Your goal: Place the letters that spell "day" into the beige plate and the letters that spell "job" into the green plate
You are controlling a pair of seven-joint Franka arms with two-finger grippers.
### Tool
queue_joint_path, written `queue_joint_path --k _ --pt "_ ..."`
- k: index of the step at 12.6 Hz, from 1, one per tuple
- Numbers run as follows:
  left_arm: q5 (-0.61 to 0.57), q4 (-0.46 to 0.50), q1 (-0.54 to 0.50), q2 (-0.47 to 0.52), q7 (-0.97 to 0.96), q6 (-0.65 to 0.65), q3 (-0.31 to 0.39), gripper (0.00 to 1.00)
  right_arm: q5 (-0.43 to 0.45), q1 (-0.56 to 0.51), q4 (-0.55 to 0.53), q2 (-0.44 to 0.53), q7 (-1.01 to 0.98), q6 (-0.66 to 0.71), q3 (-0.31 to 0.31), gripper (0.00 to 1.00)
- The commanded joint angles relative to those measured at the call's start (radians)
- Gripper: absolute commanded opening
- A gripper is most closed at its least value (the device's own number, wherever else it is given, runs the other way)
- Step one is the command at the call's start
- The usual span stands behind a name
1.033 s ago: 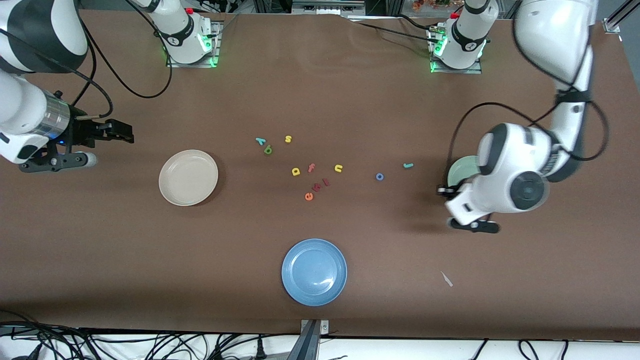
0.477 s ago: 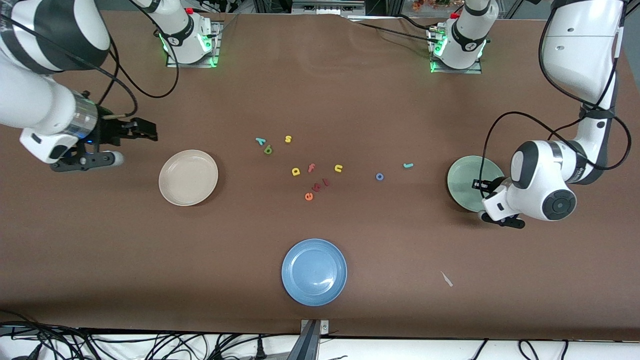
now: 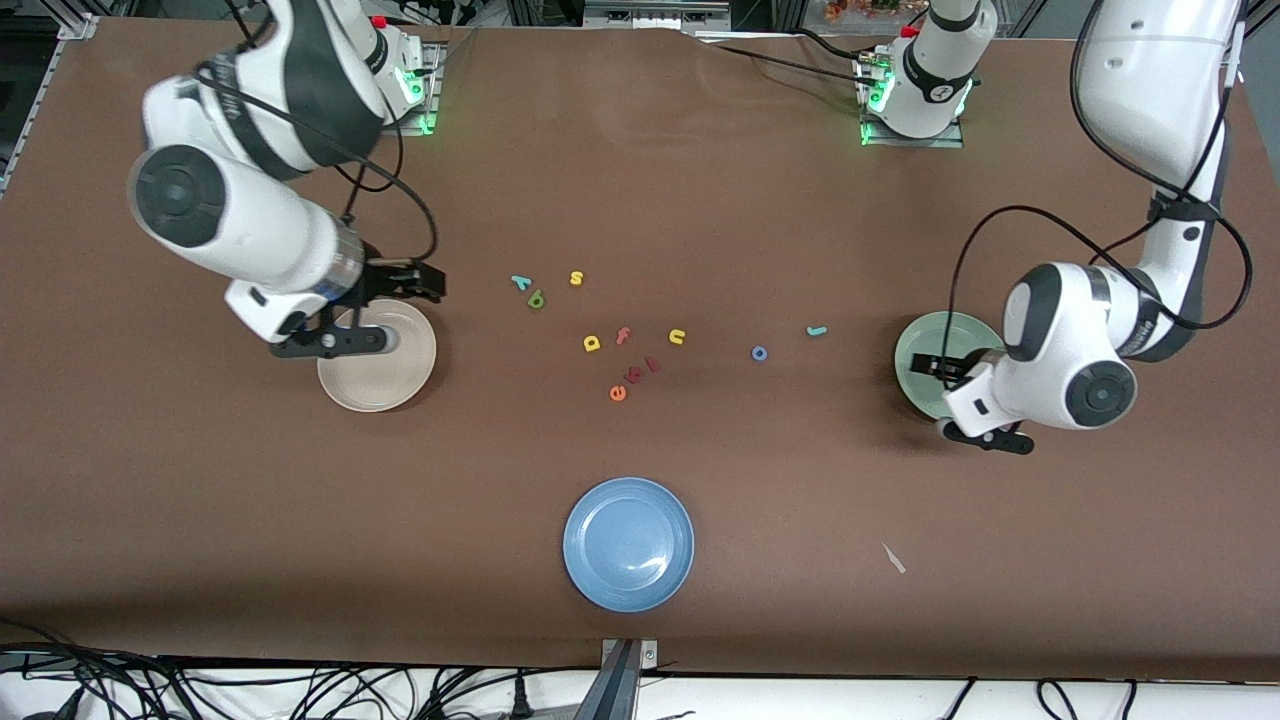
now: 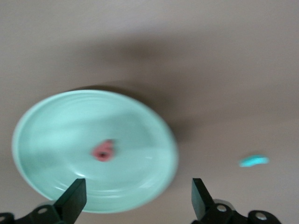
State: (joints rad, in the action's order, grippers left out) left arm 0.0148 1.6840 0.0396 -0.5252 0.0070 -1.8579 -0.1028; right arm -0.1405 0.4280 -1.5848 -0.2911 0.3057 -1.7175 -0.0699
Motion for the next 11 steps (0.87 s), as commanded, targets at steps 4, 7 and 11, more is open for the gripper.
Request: queue_joint_path --k 4,7,11 --pt "0.048 0.017 0.075 -0.022 -0.457 -0.172 -0.184 1.0 -0.017 0.002 -0.235 0.03 0.163 -0.291 0.073 1.0" --pt "0.036 0.017 0.149 -0.116 -0.568 -0.341 -0.183 0.96 -0.016 -0.093 -0.478 0.095 0.277 -0.523 0.253 1.0" --pt "0.031 0.022 0.18 -0.168 -0.605 -0.396 -0.178 0.79 -0.001 -0.094 -0.612 0.095 0.343 -0.644 0.315 1.0"
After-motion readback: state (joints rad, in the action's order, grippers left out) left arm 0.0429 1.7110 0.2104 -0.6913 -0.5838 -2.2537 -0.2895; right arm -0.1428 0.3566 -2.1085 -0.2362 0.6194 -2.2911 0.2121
